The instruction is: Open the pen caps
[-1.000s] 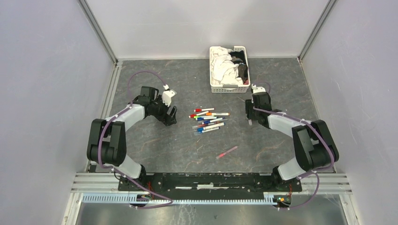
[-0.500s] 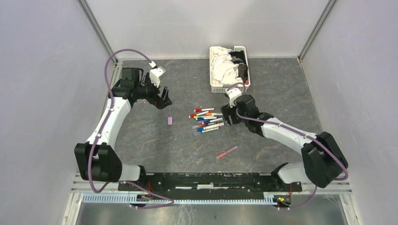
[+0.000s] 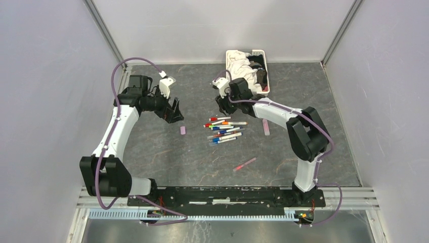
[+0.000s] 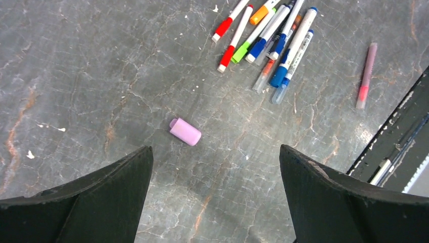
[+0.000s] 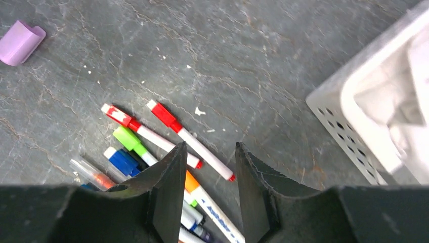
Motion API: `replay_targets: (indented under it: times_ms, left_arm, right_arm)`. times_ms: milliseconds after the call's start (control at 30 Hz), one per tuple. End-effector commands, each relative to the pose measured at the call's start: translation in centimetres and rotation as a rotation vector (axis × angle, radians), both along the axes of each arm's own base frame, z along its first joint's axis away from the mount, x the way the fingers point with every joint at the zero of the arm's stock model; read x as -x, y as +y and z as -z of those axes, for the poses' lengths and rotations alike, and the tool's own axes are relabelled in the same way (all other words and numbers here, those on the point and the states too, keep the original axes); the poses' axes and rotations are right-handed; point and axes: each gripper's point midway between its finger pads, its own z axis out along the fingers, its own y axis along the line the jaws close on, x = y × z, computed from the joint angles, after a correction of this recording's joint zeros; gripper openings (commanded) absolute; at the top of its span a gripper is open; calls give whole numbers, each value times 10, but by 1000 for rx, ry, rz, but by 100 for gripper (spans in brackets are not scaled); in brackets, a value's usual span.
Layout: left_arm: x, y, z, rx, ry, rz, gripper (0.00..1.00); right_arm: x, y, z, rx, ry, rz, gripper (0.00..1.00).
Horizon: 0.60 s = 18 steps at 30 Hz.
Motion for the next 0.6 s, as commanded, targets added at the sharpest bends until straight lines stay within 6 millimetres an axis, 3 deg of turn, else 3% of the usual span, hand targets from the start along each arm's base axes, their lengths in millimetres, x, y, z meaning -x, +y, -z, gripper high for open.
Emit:
replay_targets:
  times_ms: [0,233,567]
  left_arm:
    - [11,-4,-13,25,-12,27,100]
    - [14,-5,-13,31,-9,35,100]
    - [15,-5,-11,31,-9,47,100]
  right_arm:
    - [-2,25,0,-5,6,-112,45]
    - [0,44,25,25,66,-194,42]
    - [8,35,56,88,114,-202,42]
